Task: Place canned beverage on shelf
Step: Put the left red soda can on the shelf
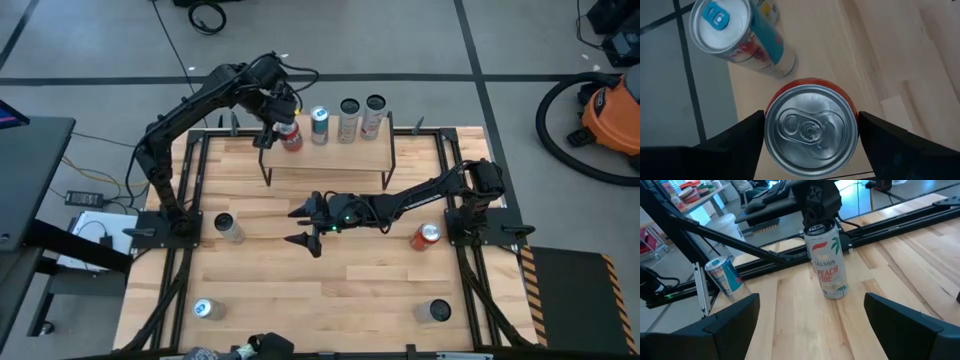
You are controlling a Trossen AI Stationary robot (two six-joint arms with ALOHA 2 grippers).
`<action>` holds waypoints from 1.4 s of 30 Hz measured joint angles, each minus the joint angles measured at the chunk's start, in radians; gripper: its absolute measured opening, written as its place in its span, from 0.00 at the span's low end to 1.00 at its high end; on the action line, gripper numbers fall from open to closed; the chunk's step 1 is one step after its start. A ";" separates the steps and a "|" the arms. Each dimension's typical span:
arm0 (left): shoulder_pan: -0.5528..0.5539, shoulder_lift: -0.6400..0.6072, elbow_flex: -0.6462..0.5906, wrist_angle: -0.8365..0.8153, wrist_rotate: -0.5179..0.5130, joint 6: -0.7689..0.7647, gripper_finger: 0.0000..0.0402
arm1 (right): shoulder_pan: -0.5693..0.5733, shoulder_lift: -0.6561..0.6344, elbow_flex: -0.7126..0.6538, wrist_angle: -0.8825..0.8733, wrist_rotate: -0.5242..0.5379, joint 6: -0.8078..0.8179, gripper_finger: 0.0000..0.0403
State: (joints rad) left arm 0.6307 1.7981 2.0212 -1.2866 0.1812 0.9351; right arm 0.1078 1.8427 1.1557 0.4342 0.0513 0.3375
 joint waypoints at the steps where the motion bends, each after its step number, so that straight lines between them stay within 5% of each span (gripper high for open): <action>1: 0.005 0.000 0.000 0.000 0.001 0.000 0.75 | 0.000 0.000 0.000 -0.001 0.000 0.000 0.91; 27: 0.067 0.047 0.002 0.002 0.049 -0.026 0.75 | 0.000 0.000 0.000 -0.001 0.000 0.000 0.91; 42: 0.067 0.051 0.000 -0.014 0.037 -0.034 0.89 | 0.000 0.000 -0.002 0.008 0.000 0.000 0.91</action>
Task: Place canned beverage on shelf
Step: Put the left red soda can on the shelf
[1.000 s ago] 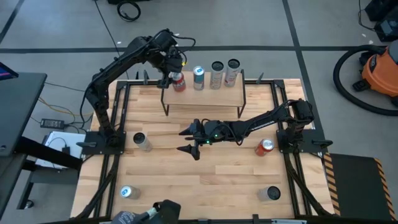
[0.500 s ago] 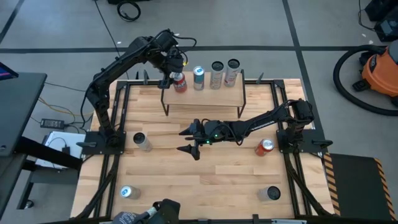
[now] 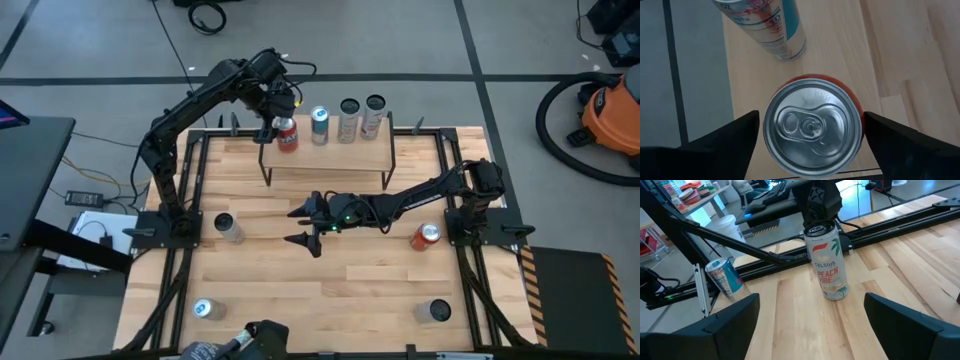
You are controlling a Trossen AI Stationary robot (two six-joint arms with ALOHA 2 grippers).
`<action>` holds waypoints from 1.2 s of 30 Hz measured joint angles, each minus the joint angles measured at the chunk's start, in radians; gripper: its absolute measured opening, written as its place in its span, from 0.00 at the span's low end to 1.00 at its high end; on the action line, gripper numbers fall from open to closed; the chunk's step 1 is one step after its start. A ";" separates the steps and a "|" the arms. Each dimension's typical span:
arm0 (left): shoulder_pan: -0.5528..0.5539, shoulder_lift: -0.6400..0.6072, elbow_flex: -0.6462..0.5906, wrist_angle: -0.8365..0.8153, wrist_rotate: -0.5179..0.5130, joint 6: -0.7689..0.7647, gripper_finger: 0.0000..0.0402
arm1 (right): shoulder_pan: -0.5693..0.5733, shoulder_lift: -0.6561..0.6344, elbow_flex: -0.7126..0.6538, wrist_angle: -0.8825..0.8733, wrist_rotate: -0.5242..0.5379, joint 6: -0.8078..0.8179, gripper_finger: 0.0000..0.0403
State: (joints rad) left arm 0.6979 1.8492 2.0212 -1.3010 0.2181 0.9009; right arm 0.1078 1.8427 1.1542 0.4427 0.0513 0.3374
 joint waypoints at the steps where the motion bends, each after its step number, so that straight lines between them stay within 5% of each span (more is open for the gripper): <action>1: 0.000 0.000 0.000 0.000 -0.004 0.000 0.89 | 0.000 0.000 0.000 0.000 0.000 0.000 0.91; 10: 0.000 -0.015 0.048 -0.004 -0.033 -0.039 0.89 | 0.000 0.000 0.000 0.002 0.000 0.000 0.91; 21: -0.013 -0.019 0.207 -0.060 -0.048 -0.277 0.89 | 0.000 0.000 0.000 0.002 0.000 0.000 0.91; 36: -0.115 -0.018 0.212 -0.100 0.029 -0.450 0.89 | 0.000 0.000 0.000 0.007 0.000 0.000 0.91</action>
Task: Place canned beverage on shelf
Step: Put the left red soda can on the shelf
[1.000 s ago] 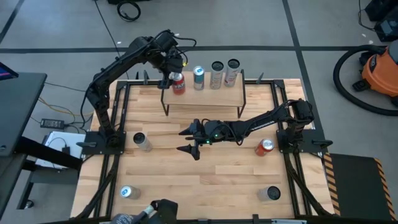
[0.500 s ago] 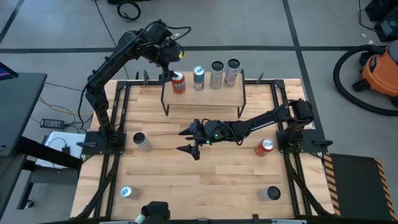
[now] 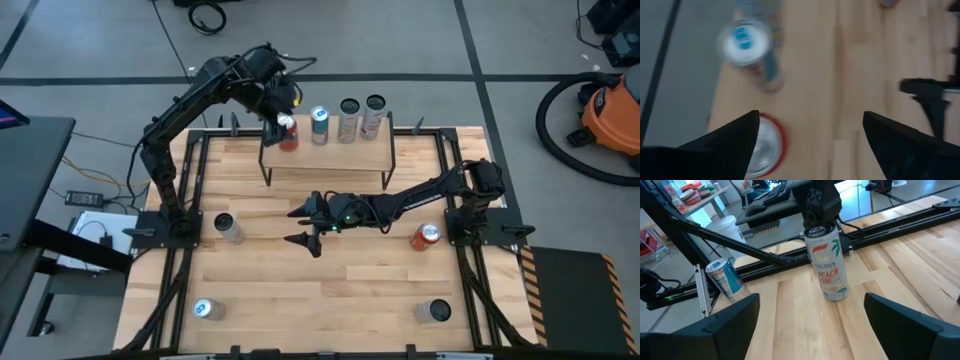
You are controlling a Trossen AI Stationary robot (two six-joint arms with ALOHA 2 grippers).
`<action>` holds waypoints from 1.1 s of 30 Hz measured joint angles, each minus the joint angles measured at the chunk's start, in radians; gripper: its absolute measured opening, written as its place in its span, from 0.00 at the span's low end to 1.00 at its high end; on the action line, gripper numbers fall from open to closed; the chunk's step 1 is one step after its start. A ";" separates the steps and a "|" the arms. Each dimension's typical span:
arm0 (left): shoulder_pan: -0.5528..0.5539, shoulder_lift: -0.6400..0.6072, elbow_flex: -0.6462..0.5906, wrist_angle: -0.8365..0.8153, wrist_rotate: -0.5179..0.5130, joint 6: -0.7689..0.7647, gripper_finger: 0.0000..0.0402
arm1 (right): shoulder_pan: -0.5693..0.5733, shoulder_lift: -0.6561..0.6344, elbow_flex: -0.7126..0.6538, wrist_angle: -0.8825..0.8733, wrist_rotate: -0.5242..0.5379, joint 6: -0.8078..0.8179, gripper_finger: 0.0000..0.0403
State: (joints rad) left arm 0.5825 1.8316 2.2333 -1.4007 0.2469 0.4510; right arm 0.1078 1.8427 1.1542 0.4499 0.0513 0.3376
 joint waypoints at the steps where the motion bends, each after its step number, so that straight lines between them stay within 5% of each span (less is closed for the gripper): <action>1: -0.012 -0.001 0.000 -0.007 0.002 -0.001 0.89 | 0.000 0.000 0.000 0.007 0.000 0.000 0.91; 11: -0.110 -0.001 0.000 -0.049 -0.002 -0.046 0.89 | 0.002 -0.001 0.000 0.034 -0.015 -0.003 0.91; 24: -0.172 -0.029 0.000 -0.168 -0.050 -0.136 0.89 | 0.000 -0.010 0.000 -0.067 -0.392 -0.166 0.91; 33: -0.200 -0.118 0.000 -0.170 -0.068 -0.227 0.89 | -0.031 -0.105 0.000 -0.306 -0.412 -0.221 0.91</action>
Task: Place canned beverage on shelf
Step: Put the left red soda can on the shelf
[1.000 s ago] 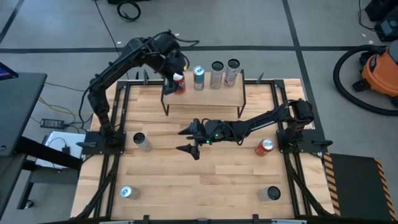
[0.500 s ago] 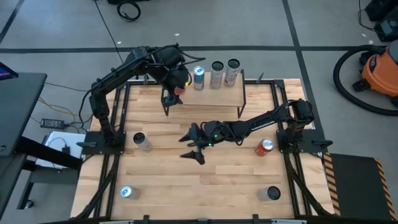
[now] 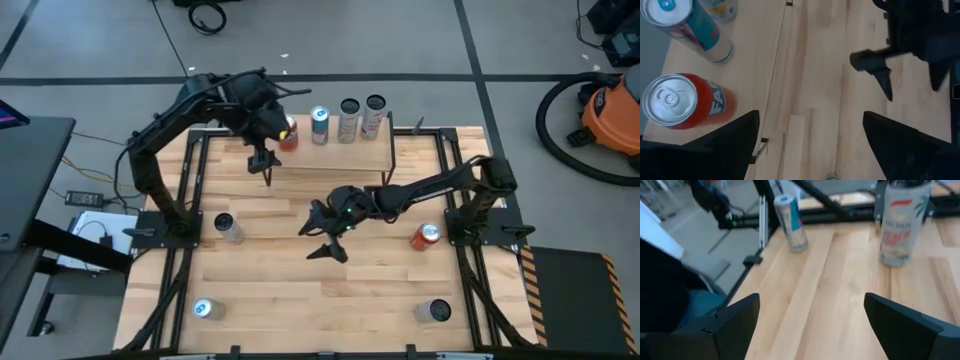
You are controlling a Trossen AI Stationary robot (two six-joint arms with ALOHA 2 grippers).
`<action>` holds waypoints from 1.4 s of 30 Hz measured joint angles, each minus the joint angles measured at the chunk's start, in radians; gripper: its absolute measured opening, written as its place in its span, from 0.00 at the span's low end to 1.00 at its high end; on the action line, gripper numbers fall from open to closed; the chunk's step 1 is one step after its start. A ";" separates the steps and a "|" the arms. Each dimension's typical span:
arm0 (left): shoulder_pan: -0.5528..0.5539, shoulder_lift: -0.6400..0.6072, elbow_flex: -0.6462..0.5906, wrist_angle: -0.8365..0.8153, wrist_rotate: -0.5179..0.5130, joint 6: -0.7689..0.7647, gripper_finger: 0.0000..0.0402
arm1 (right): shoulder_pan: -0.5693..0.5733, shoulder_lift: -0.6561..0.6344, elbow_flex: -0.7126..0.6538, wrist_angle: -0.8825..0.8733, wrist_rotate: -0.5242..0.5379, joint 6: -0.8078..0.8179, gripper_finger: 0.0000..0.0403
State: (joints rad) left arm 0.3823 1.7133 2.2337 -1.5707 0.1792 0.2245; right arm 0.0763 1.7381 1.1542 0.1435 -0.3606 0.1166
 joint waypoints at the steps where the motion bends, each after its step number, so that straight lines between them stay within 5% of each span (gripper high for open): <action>1: -0.009 -0.010 0.000 0.000 -0.001 0.000 0.89 | -0.001 -0.014 0.000 -0.034 0.000 -0.007 0.91; 9: -0.059 -0.065 0.000 -0.001 -0.029 -0.011 0.89 | -0.002 -0.152 0.000 -0.290 0.000 0.018 0.91; 29: -0.059 -0.091 0.000 0.000 -0.059 -0.057 0.89 | 0.043 -0.205 0.000 -0.273 0.065 0.270 0.91; 42: -0.059 -0.101 -0.039 0.001 -0.126 -0.061 0.89 | 0.093 -0.205 0.000 -0.359 0.090 0.264 0.91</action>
State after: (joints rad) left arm 0.3233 1.6125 2.1948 -1.5694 0.0532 0.1632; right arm 0.1696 1.5333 1.1542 -0.2152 -0.2704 0.3811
